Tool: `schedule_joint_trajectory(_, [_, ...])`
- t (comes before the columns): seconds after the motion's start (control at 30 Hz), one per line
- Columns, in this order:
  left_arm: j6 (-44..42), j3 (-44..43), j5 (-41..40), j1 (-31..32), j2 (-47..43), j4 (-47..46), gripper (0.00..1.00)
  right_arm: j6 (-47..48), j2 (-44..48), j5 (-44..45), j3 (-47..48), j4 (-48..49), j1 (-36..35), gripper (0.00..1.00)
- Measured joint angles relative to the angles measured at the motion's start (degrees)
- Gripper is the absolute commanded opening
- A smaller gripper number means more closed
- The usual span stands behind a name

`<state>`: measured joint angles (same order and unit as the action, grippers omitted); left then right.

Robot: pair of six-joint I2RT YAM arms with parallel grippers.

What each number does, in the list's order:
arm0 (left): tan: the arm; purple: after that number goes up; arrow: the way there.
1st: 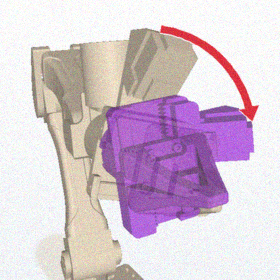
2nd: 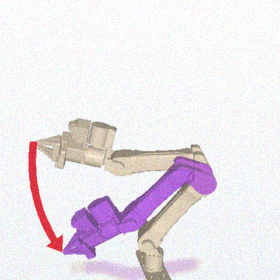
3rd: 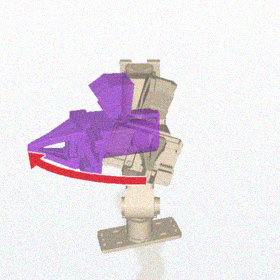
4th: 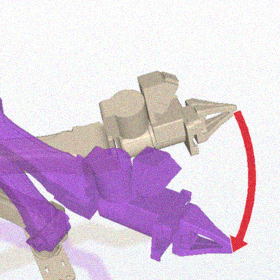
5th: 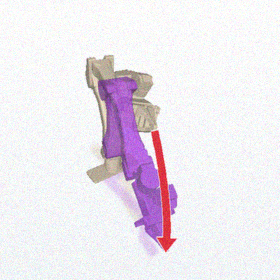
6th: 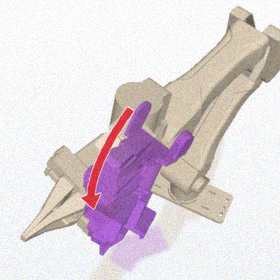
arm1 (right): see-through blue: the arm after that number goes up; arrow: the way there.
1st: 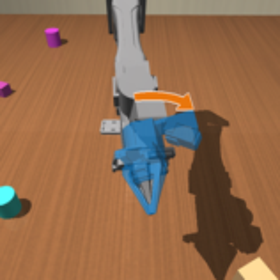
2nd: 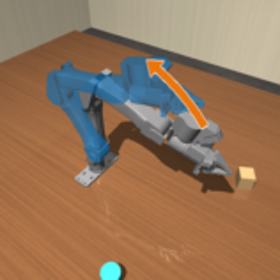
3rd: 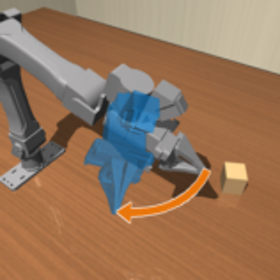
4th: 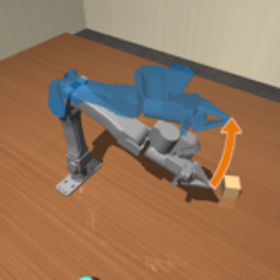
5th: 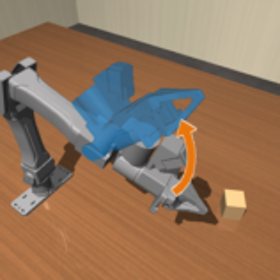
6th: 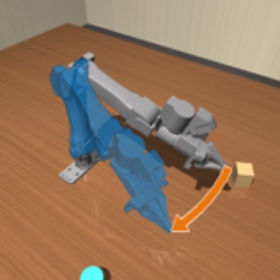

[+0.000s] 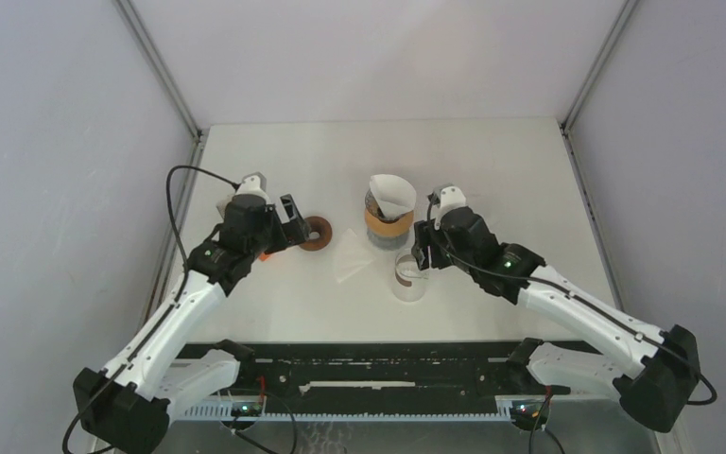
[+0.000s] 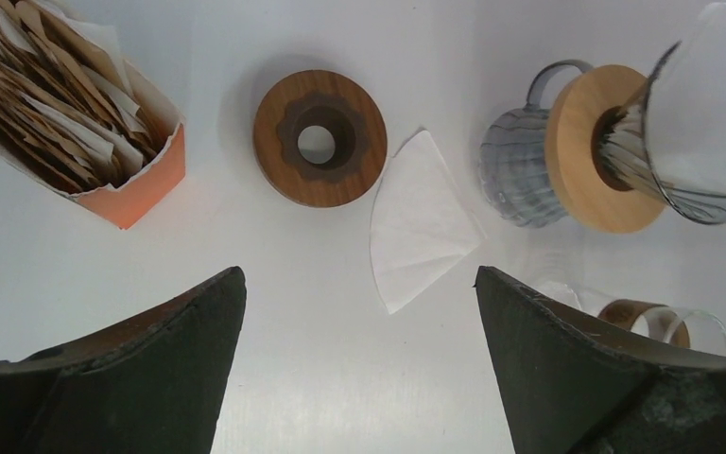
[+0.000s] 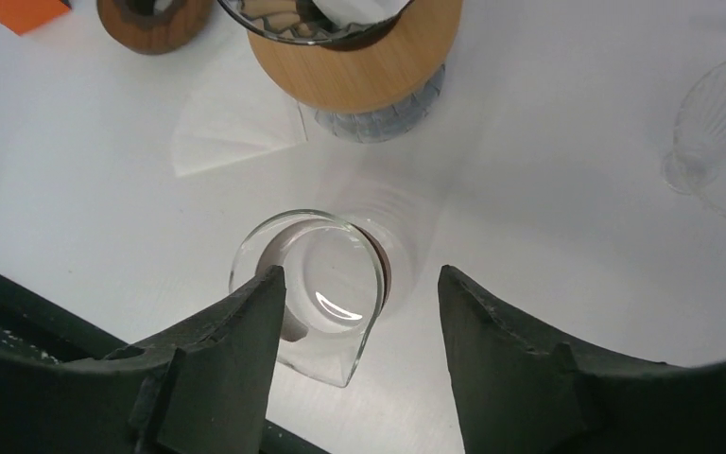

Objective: Place the coffee filter in the dripper
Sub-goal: Place the coffee server at the center of the board, then pick up the dripper holder from the center of the board.

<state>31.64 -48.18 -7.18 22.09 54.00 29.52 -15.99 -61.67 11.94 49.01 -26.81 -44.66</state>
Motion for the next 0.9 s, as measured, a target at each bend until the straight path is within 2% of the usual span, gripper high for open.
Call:
schedule_joint_trajectory(0.23, [1.49,-0.04,-7.04,2.16,4.79,-0.55,0.94,0.11,6.25,0.85,-0.02,0.09,1.36,0.84])
schedule_joint_trajectory(0.57, [1.95,-2.8,-15.41,5.07,17.25,-1.18,0.94,0.09,14.6,-0.31,-7.23,4.33,6.95,0.86])
schedule_joint_trajectory(0.9, [1.9,-9.38,-19.3,5.05,29.31,-3.74,0.81,0.11,19.21,-2.32,-10.97,8.02,11.34,0.86])
